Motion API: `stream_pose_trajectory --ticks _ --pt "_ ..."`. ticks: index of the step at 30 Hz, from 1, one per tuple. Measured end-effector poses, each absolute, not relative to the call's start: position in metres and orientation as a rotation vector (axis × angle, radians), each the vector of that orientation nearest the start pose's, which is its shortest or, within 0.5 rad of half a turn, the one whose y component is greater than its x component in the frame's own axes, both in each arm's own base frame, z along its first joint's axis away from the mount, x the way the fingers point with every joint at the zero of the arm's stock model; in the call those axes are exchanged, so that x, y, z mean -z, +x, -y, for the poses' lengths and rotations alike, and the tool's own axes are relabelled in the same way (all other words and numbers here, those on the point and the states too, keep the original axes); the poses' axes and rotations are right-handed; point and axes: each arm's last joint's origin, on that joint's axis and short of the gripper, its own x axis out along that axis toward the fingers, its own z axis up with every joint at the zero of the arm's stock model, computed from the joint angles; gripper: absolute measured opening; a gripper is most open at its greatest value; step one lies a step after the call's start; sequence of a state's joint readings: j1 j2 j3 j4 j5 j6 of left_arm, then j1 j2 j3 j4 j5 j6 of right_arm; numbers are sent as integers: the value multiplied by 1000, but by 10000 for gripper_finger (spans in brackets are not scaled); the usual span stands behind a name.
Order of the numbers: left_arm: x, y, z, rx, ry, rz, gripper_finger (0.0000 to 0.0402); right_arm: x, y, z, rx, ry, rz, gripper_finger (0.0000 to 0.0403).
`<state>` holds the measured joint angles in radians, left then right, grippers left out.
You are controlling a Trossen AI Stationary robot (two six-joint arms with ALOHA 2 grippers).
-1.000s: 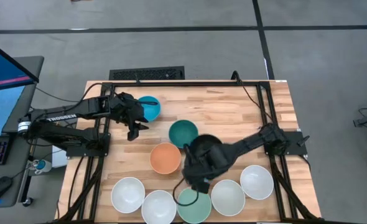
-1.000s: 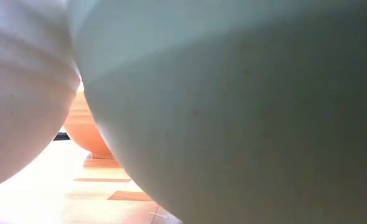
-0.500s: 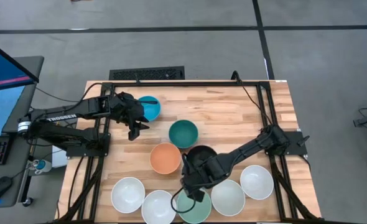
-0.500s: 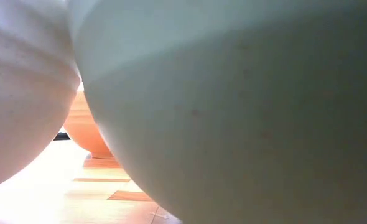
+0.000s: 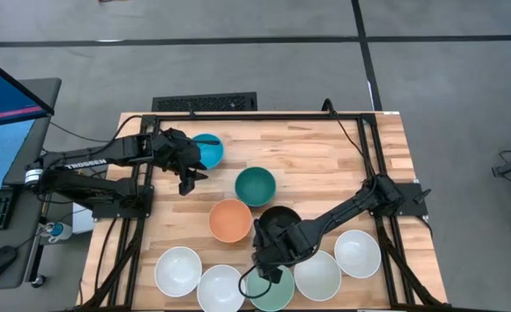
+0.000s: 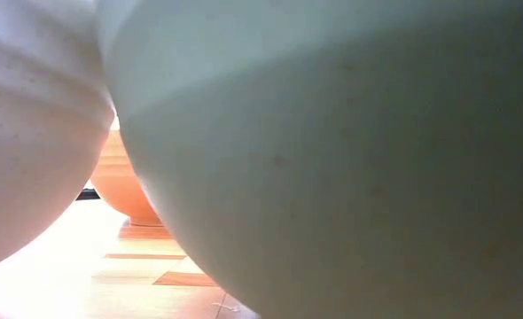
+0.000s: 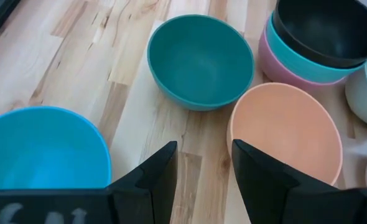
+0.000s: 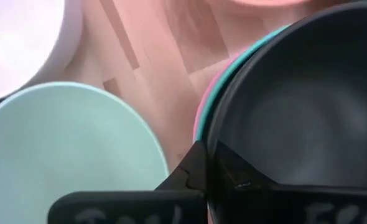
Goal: Nest bowls inside each other
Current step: Stack the black bowl on the light blue bowl
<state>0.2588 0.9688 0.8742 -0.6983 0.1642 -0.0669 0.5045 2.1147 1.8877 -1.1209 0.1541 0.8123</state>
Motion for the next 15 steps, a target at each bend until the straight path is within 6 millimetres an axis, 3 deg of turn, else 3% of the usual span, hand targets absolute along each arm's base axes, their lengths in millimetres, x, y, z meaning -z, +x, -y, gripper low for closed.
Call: stream_pose_trajectory --ticks 6,15 --pt "-289 183 -44 -129 -248 -772 144 -241 386 -205 185 226 -1207 20" --pt "-289 183 -44 -138 -251 -767 144 -239 384 -198 162 155 -1269 28"
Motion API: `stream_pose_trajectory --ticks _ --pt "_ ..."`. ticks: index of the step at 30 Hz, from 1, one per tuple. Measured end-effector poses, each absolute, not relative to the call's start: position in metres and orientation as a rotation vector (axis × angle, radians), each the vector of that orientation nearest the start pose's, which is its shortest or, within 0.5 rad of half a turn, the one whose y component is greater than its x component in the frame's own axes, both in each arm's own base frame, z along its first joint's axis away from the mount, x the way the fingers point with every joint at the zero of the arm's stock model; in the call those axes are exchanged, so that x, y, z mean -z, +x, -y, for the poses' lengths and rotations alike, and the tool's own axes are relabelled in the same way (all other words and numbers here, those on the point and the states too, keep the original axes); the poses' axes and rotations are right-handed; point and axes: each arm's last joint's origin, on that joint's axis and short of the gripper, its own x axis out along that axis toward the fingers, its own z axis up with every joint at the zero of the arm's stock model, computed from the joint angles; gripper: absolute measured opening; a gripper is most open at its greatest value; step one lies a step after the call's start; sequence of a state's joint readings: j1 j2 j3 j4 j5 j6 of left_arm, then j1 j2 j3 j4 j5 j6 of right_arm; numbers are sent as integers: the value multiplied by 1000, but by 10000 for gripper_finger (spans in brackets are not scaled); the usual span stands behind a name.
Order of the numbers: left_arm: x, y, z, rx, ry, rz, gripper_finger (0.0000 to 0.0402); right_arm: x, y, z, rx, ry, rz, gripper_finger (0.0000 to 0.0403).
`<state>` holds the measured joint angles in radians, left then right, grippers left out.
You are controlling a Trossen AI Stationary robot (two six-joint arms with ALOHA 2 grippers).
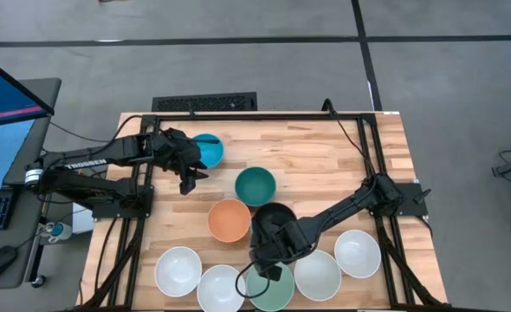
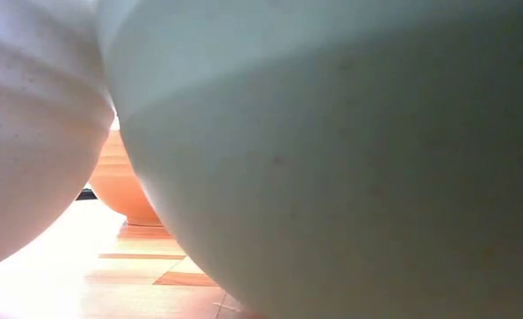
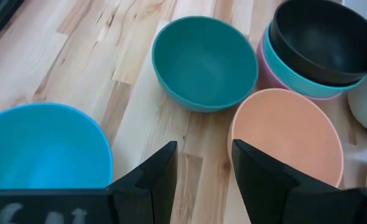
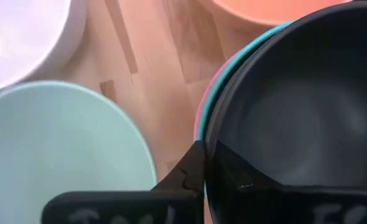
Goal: Nest bowls inside each other
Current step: Stack the black bowl on the light blue bowl, then stack the green bowl on the black bowl
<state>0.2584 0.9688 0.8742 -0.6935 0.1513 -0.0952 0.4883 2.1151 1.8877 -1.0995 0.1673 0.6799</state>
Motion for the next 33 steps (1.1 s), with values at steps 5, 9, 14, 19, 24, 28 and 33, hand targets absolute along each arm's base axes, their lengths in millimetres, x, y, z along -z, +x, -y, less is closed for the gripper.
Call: stream_pose_trajectory --ticks 5,9,14,19,24,28,33 --pt "-290 184 -44 -141 -255 -753 144 -235 383 -199 178 170 -1277 63" --pt "-290 184 -44 -141 -254 -751 144 -236 382 -202 176 168 -1272 88" --pt "-290 184 -44 -141 -254 -751 144 -237 381 -205 186 194 -1256 123" --pt "-292 185 -45 -141 -250 -729 144 -258 384 -209 171 204 -1206 163" --pt "-293 187 -45 -143 -261 -708 144 -293 380 -193 290 137 -1176 189" --pt "-293 187 -44 -112 -275 -710 144 -300 387 -155 407 148 -1231 193" --pt "-293 187 -38 -66 -265 -725 144 -299 413 -79 456 245 -1236 189"
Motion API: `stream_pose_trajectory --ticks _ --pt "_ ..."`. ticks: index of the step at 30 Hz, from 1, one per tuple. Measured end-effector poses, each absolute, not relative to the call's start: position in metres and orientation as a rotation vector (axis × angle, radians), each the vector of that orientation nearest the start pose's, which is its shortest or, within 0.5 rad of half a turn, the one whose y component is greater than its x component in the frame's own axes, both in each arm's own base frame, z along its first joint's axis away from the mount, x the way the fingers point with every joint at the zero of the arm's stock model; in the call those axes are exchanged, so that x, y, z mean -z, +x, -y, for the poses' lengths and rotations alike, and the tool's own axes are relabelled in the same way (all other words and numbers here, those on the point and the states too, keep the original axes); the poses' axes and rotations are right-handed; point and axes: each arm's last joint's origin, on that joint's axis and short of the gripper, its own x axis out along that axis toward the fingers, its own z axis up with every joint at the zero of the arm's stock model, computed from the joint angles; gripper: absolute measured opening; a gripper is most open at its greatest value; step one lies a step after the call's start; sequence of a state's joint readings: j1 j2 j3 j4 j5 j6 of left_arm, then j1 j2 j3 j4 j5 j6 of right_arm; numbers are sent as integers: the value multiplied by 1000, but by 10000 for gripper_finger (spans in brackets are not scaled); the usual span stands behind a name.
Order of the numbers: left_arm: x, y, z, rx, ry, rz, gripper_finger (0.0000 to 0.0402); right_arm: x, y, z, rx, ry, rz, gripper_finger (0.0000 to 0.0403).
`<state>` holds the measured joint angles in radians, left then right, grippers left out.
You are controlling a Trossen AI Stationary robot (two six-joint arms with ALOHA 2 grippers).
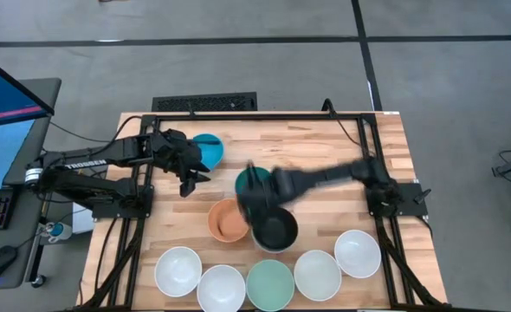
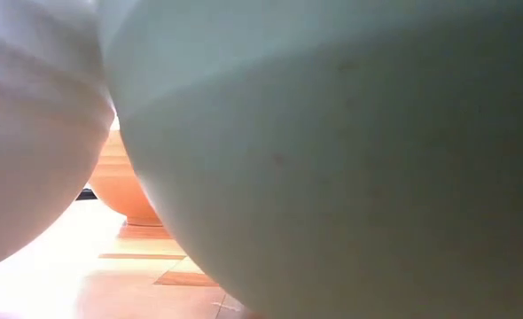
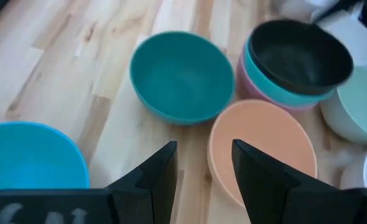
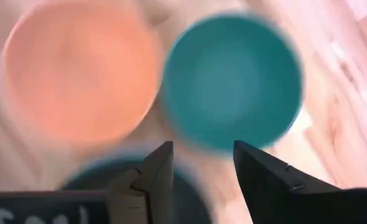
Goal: Nest bowls inside each other
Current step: Stack the green bowl on the black bowl
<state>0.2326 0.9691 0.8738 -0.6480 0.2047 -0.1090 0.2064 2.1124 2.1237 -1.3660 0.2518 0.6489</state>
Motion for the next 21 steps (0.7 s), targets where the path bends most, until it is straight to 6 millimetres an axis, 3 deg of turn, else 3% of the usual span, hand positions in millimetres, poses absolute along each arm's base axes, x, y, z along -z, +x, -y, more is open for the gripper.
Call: stream_pose_trajectory --ticks 5,10,15,21 --pt "-287 183 -31 -15 -210 -811 144 -295 427 6 501 408 -1221 182" --pt "-283 179 -27 32 -148 -866 144 -294 422 60 489 516 -1252 178" --pt "-283 179 -26 56 -105 -863 144 -288 419 77 451 566 -1272 186" --pt "-285 181 -26 67 -93 -841 144 -233 414 72 426 606 -1414 195"
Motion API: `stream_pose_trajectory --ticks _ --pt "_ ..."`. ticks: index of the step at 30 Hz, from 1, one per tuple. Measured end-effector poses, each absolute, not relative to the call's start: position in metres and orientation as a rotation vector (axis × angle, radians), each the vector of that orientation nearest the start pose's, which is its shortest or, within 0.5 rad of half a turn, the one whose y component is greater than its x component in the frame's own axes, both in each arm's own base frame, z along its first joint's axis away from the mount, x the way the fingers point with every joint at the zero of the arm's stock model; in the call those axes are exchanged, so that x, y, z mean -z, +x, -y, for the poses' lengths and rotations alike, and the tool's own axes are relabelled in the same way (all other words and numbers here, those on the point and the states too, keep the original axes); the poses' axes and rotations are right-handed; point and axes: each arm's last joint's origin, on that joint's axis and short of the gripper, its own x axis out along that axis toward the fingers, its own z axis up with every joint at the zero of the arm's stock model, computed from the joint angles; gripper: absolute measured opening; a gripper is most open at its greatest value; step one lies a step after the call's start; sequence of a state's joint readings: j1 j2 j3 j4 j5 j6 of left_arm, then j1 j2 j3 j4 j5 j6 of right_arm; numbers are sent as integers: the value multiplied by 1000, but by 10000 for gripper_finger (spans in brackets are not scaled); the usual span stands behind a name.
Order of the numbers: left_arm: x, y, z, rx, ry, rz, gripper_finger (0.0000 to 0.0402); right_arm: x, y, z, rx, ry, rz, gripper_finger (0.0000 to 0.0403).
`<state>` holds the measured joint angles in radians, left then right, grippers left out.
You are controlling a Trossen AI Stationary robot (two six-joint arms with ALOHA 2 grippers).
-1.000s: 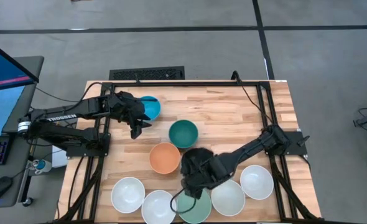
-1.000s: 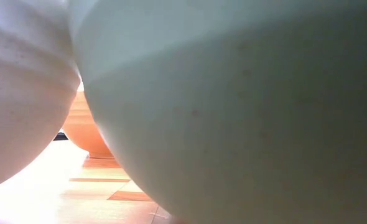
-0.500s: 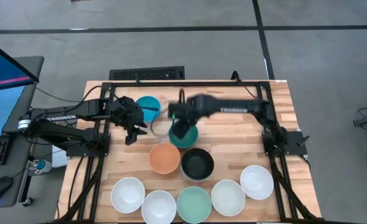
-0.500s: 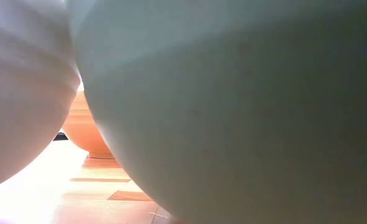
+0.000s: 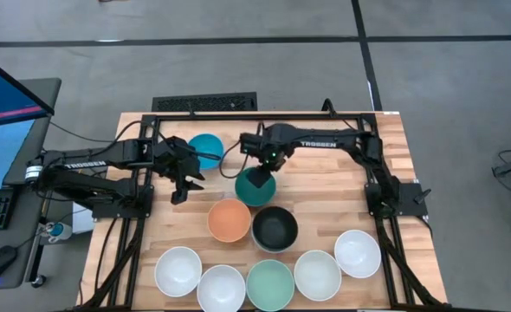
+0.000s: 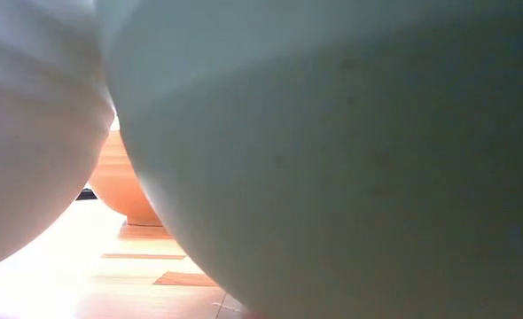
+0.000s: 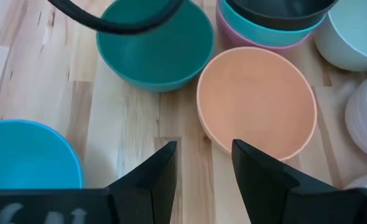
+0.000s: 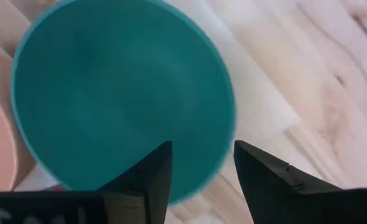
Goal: Nest bowls inside each other
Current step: Stack the green bowl on the black bowl
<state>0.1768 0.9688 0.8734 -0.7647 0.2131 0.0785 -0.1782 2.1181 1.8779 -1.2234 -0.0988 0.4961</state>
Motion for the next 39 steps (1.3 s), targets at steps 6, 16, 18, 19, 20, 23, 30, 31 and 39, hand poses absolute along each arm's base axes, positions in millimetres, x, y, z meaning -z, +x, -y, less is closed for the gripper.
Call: stream_pose_trajectory --ticks 6,16,18,19,20,23,30,31,39 --pt "-285 182 -26 74 -76 -830 144 -223 416 68 404 607 -1388 196" --pt "-286 183 -27 68 -62 -815 144 -196 410 67 421 614 -1428 193" --pt "-286 183 -27 67 -64 -815 144 -196 412 66 425 623 -1412 192" --pt "-286 183 -27 66 -64 -815 144 -198 414 65 423 625 -1394 192" --pt "-286 183 -27 66 -64 -815 144 -202 415 65 420 626 -1377 193" --pt "-287 183 -27 56 -56 -809 144 -225 421 64 405 609 -1295 196" --pt "-289 185 -28 40 -45 -784 144 -230 419 72 441 579 -1297 199" --pt "-289 185 -28 40 -45 -784 144 -226 416 74 453 580 -1324 199" --pt "-288 185 -28 39 -39 -789 144 -211 407 86 483 593 -1381 217"
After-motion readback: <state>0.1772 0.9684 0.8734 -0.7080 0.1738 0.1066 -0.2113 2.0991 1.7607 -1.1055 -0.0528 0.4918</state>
